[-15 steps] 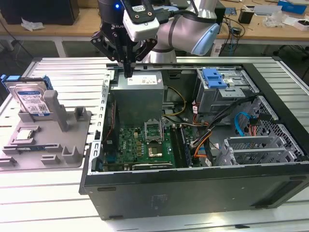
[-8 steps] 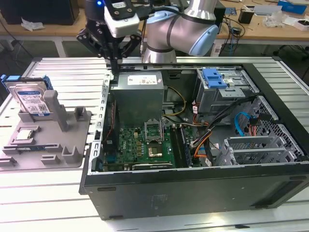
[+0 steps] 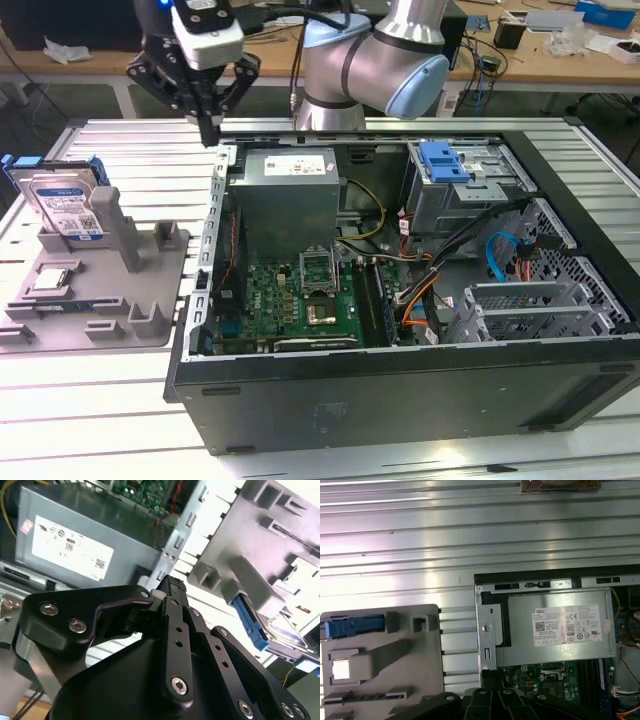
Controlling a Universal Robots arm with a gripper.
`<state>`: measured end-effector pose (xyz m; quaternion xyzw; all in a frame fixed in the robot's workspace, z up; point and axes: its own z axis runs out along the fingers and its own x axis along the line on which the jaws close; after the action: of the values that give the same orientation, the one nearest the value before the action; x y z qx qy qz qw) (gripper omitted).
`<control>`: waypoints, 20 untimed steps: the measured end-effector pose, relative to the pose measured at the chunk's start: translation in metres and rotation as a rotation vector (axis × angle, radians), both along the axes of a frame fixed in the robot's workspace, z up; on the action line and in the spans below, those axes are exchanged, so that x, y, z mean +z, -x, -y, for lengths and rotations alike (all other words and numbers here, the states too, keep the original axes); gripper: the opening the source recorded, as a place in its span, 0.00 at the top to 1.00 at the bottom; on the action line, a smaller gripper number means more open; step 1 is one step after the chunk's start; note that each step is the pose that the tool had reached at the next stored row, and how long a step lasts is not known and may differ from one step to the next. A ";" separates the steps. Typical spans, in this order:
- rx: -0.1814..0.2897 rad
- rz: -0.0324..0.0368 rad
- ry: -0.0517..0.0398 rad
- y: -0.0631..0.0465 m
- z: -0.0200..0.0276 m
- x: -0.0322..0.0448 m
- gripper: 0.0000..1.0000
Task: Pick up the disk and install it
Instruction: 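Reach for the disk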
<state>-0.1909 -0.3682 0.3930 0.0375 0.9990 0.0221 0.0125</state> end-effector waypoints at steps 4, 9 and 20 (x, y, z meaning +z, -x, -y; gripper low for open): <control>0.000 0.0000 0.0000 0.022 -0.0093 -0.0002 0.89; 0.000 0.0000 0.0001 0.044 -0.0169 -0.0003 0.89; 0.000 -0.0001 0.0000 0.110 -0.0369 -0.0014 0.89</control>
<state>-0.3014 -0.3313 0.3916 0.0377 0.9990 0.0221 0.0125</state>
